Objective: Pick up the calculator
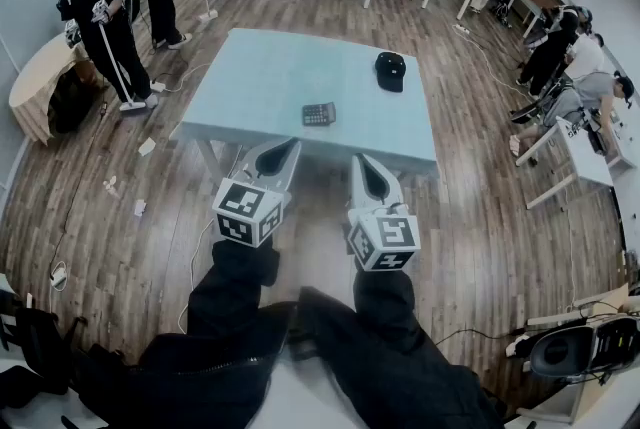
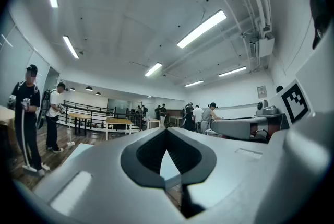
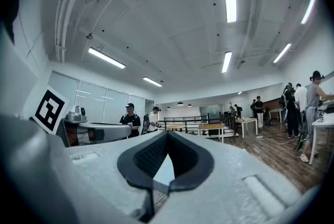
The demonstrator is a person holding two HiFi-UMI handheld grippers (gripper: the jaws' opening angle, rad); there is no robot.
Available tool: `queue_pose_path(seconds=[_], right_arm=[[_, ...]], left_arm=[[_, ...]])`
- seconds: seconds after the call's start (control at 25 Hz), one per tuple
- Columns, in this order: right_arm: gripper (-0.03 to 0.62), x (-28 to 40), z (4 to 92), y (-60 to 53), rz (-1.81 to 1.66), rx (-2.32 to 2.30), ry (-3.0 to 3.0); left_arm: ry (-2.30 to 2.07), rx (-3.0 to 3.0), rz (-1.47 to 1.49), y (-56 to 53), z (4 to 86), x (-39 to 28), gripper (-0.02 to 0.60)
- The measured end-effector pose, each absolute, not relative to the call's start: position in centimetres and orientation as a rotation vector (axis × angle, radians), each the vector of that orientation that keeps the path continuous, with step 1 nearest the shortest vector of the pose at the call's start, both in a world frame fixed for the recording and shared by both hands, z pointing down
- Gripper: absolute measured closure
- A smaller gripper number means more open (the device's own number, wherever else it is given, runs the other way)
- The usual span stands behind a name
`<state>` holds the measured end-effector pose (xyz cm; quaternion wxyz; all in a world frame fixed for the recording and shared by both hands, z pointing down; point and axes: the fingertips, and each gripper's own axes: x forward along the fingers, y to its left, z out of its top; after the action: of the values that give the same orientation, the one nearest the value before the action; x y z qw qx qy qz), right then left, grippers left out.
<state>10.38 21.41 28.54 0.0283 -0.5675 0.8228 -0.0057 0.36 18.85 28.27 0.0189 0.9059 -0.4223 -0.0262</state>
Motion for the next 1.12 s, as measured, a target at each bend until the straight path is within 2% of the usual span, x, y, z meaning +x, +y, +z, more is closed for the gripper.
queue_pose_path(seconds=[1.12], right_arm=[[0.597,7.1,29.7,21.3,-0.059,-1.817,2.517]], left_arm=[[-1.215,2.746,-0.076,18.9,29.8,-2.3,0.586]])
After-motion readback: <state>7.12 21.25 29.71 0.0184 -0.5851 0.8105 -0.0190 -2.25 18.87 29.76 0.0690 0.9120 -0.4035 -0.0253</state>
